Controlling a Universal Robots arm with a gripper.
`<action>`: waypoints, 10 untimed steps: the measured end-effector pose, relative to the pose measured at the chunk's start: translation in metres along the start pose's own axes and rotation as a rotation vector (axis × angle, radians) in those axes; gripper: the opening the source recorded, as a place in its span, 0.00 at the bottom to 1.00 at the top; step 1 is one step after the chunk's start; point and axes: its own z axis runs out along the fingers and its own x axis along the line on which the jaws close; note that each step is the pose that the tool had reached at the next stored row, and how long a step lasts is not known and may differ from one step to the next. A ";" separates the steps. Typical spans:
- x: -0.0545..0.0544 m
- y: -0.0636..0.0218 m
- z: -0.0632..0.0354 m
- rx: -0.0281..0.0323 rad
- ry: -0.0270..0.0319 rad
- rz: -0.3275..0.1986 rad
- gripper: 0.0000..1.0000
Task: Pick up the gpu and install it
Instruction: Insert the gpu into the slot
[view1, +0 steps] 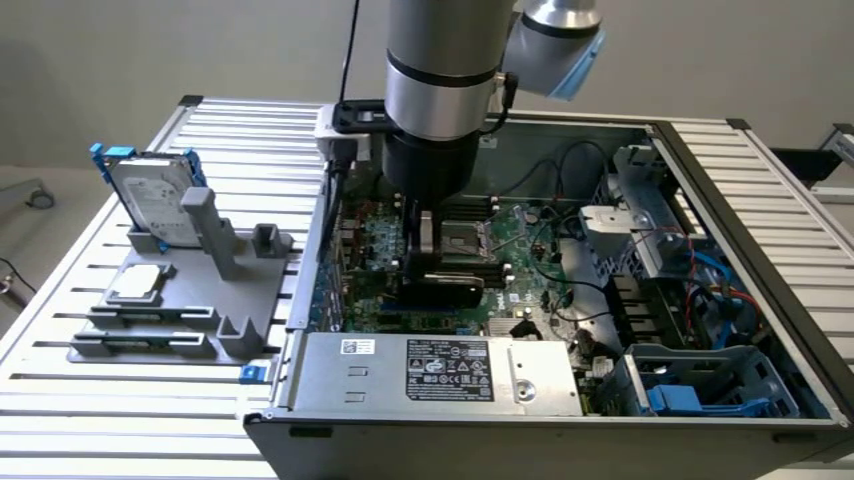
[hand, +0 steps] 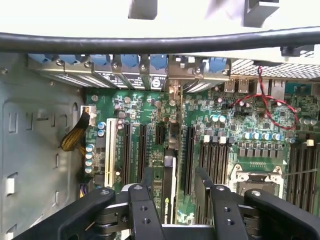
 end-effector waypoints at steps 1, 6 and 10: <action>0.000 0.0000 -0.0002 -0.0009 -0.0002 0.000 0.44; 0.000 -0.0001 -0.0005 -0.0035 -0.0001 0.000 0.20; 0.000 -0.0001 -0.0005 -0.0035 -0.0001 0.000 0.11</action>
